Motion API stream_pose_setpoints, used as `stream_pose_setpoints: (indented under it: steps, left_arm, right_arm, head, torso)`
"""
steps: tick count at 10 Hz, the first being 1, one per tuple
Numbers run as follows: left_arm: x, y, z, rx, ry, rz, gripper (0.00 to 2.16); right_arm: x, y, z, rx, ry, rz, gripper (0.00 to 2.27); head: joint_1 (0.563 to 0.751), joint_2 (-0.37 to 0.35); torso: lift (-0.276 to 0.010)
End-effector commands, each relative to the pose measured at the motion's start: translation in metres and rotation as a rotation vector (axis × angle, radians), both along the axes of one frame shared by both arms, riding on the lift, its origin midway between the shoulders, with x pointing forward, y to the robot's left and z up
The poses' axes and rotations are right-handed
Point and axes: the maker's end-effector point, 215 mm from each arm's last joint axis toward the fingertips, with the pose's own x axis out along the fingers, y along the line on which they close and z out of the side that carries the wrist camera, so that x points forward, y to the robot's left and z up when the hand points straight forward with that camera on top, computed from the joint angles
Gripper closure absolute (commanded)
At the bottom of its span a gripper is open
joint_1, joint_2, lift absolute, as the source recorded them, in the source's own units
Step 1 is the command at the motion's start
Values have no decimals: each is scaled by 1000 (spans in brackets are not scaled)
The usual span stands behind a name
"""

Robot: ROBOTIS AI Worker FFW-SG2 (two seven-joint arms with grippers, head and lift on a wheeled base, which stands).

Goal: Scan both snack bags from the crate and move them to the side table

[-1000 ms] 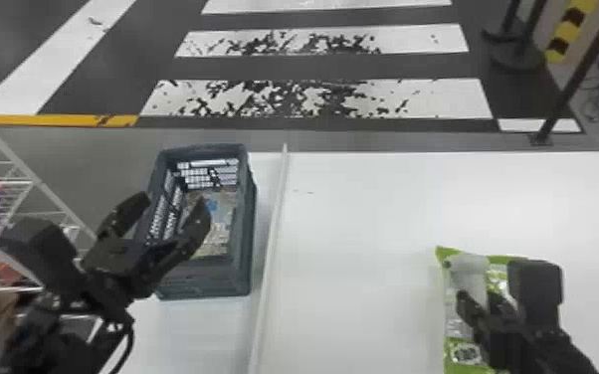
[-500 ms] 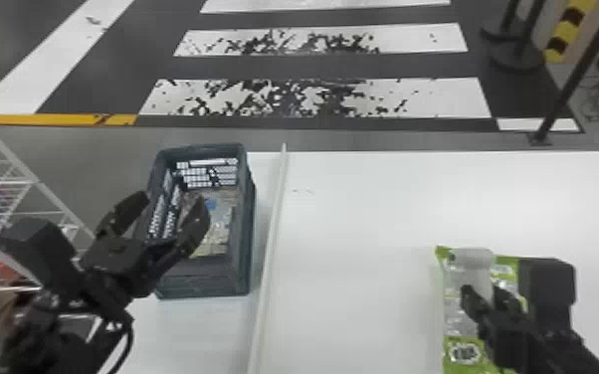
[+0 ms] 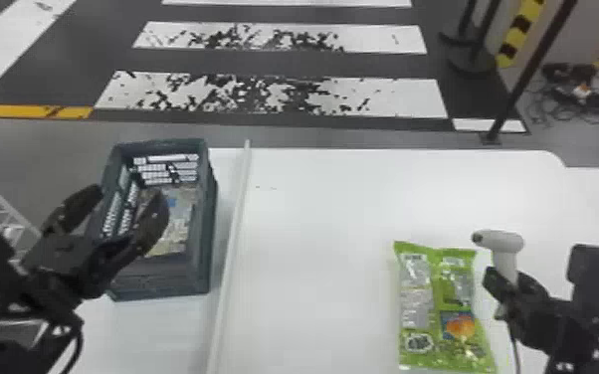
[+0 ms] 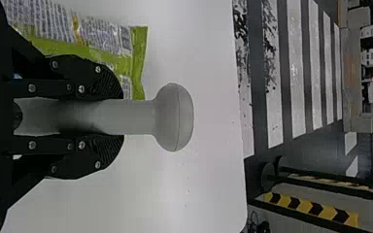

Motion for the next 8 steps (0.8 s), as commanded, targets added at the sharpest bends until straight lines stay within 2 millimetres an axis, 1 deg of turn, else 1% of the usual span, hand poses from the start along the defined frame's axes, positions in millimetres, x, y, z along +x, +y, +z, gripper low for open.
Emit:
stream_pose_setpoints:
  steps: [1, 2, 3, 4, 5, 6, 7, 8]
  left_arm:
    - [0, -1, 1, -1, -1, -2, 66]
    - [-1, -2, -1, 0, 4, -3, 66]
    - [-1, -4, -2, -1, 6, -7, 66]
    - [-1, -5, -2, 1, 5, -10, 66]
    - [-2, -5, -2, 3, 5, -12, 66]
    - [-2, -5, 0, 6, 3, -11, 66]
    - [-3, -4, -1, 6, 6, -9, 66]
    - [-4, -4, -2, 8, 9, -9, 66]
  right_arm:
    - [-5, -61, -9, 22, -6, -109, 2243]
    - [-6, -92, -12, 28, -26, -120, 2243]
    - [-6, -116, -12, 11, -47, -123, 2243]
    - [-8, -133, -14, -7, -57, -117, 2243]
    - [-8, -143, -18, -13, -60, -110, 2243]
    - [-9, -147, -24, -13, -53, -98, 2243]
    - [-7, -147, -30, -13, -58, -90, 2243]
    - [-8, -143, -41, -5, -51, -75, 2243]
  head:
    - [695, -47]
    - [695, -110]
    - [695, -168]
    - [695, -195]
    - [695, -236]
    - [695, -268]
    - [695, -282]
    - [695, -285]
  torso:
    - [-29]
    - [-29]
    - [-29]
    - [-29]
    - [-29]
    - [-29]
    - [-29]
    - [-29]
